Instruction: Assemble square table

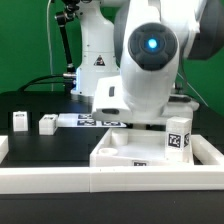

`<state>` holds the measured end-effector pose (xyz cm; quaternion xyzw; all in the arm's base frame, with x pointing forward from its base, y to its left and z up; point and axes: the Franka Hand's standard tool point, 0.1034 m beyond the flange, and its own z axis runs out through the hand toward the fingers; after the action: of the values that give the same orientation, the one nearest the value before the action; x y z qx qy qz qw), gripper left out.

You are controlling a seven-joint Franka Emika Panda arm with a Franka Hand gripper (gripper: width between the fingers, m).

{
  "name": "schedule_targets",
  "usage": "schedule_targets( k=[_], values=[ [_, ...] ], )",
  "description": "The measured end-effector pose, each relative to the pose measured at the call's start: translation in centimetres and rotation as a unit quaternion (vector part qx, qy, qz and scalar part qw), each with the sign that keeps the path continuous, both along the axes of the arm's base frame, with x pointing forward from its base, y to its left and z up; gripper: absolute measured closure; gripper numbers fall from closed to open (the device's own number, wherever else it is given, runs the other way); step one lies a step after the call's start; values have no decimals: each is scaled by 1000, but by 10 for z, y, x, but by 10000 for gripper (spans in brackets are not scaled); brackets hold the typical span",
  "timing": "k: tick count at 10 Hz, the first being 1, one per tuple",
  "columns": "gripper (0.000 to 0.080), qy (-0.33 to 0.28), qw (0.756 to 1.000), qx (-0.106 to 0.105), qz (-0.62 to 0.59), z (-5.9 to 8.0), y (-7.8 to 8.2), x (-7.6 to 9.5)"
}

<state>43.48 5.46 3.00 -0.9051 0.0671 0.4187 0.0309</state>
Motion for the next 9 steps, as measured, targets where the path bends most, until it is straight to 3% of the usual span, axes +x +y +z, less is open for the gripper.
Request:
schedule_targets(
  k=[2, 4, 6, 9],
  values=[
    [509, -9, 1000, 7, -14, 26, -12, 16],
    [509, -30, 999, 9, -25, 45, -29, 44],
    [509, -44, 999, 6, -26, 41, -30, 48],
    [509, -164, 986, -3, -25, 42, -34, 59]
  ],
)
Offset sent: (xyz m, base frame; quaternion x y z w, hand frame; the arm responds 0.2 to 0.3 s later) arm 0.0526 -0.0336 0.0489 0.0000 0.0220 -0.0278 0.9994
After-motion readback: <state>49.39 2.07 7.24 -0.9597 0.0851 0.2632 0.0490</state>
